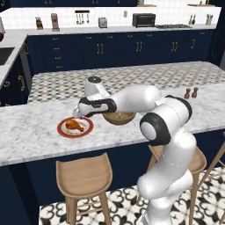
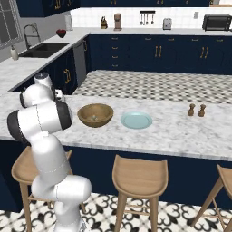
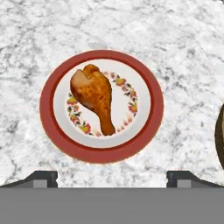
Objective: Pick the chicken drumstick and mushroom from their plates and place them in the bowl. Then put the bowl in the fridge.
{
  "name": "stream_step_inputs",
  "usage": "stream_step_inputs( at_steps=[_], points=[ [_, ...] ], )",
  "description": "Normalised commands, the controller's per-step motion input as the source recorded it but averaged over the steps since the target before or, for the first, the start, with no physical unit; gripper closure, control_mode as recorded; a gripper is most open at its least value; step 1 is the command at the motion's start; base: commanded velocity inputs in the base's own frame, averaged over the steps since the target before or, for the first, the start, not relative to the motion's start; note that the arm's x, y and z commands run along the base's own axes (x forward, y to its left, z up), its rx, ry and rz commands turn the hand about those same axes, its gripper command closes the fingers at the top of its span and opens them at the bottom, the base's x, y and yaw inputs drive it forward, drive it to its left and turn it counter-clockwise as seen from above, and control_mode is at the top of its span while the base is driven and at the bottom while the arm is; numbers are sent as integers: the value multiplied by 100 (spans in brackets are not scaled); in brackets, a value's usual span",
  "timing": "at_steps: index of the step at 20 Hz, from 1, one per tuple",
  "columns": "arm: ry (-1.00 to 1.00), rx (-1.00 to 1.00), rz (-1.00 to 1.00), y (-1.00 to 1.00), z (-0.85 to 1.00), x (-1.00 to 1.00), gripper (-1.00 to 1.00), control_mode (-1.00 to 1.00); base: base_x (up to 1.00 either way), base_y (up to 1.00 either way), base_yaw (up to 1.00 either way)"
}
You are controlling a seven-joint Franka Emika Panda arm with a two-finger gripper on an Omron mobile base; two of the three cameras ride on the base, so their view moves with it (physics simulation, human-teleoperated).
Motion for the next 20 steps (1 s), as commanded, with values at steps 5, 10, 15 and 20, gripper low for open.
stream_step_inputs(
  at_steps=[5, 10, 15, 20],
  points=[
    [9, -8, 19, 48, -15, 2, -100, -100, 0, 0, 0],
    [4, -6, 3, 4, -48, 4, -100, -100, 0, 0, 0],
    [10, -1, 0, 3, -50, 24, -100, -100, 0, 0, 0],
    [7, 0, 0, 2, -37, 2, -100, -100, 0, 0, 0]
  ],
)
